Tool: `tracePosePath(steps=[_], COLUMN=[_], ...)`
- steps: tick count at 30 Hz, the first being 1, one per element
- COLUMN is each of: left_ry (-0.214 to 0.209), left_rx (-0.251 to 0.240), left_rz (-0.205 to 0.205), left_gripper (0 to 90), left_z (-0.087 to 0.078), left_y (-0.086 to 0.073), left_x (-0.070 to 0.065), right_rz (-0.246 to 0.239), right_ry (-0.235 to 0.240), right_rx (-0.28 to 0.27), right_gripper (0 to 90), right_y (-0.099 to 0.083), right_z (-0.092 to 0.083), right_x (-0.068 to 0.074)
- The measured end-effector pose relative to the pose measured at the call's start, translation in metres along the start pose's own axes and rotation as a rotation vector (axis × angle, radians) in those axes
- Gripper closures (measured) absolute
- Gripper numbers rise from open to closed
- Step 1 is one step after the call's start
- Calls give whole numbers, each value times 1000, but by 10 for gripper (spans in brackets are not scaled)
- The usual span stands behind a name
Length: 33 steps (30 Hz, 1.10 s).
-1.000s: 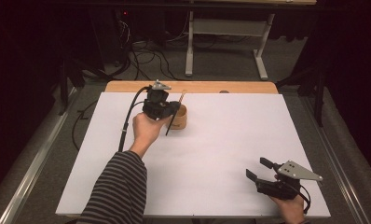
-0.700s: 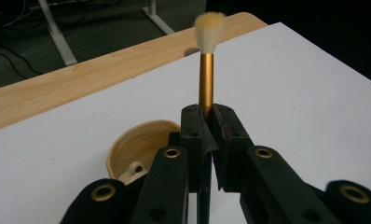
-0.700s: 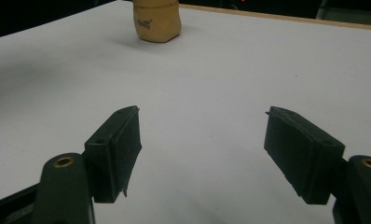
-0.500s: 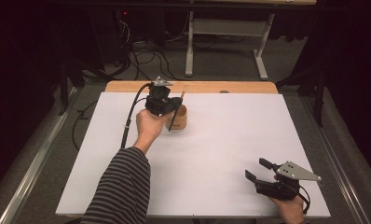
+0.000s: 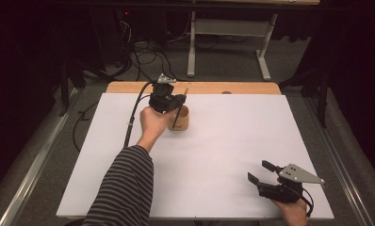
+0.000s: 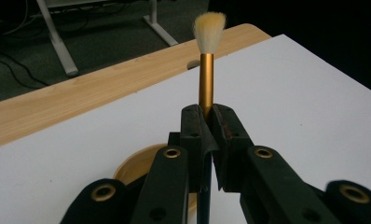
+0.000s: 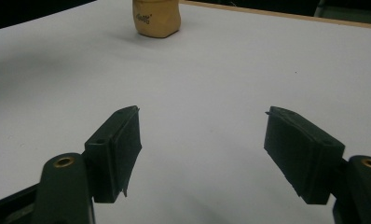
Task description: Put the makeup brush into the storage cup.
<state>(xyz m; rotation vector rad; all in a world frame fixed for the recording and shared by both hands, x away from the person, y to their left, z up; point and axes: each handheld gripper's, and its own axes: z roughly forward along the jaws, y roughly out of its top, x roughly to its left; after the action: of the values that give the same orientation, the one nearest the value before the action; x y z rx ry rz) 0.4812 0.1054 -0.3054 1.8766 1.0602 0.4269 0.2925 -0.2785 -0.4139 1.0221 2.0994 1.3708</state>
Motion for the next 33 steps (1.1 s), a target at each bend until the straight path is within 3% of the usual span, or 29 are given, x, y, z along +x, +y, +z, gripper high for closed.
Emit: tracePosePath(steps=[15,25,33], left_ry=[2,18,45], left_rx=[-37,-84,-116], left_rz=[17,-1,26], left_gripper=[836,837,837], left_z=[8,14,17], left_y=[9,9,15], left_x=[6,12,8], right_rz=[2,-2,-5], right_ry=[2,12,14], right_rx=[7,9,9], right_gripper=[288,288,288], right_y=[0,0,1], right_z=[1,3,4], right_x=[0,0,0])
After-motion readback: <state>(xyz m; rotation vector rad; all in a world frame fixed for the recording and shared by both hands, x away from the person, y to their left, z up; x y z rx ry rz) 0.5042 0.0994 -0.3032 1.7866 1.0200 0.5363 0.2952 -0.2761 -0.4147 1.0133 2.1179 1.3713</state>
